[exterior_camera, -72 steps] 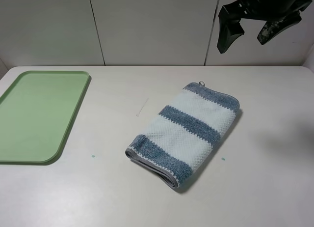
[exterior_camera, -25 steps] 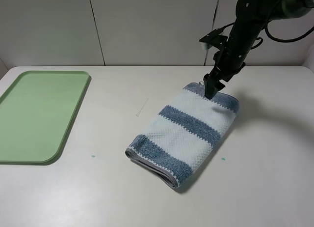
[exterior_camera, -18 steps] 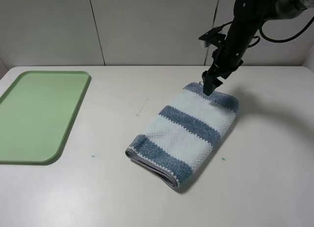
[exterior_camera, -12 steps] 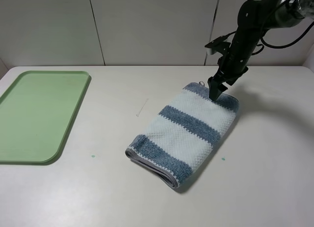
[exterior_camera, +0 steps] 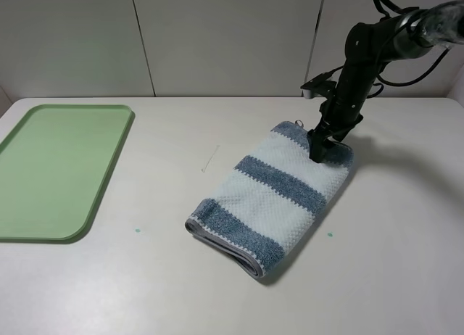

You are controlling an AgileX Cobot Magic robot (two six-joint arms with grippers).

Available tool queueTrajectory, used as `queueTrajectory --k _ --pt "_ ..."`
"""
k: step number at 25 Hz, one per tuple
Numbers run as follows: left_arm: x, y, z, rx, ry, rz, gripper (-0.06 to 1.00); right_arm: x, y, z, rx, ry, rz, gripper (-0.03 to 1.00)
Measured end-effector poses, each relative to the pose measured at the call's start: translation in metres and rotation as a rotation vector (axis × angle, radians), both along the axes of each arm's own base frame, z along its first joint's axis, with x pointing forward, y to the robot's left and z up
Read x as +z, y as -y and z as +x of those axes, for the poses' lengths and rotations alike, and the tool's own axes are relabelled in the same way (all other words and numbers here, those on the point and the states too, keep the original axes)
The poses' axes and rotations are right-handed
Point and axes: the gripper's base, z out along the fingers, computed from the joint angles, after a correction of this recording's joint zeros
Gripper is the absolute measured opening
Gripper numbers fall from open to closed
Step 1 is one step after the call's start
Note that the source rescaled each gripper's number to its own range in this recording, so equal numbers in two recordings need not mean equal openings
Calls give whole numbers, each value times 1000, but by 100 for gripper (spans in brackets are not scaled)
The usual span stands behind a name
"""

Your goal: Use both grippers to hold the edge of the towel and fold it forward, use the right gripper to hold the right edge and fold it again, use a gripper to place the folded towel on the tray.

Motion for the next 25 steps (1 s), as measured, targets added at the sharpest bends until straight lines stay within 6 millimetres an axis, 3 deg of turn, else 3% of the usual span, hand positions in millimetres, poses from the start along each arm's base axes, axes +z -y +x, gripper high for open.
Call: queueTrajectory --k 17,19,24,25 --pt "0 0 0 0 0 0 86 -13 -1 3 12 -19 -2 98" --pt "0 0 0 0 0 0 86 -14 -1 3 12 -21 0 85" --pt "0 0 0 0 0 0 86 -15 -8 -4 -7 -91 43 18" --pt "0 0 0 0 0 0 86 -15 -8 -4 -10 -94 45 9"
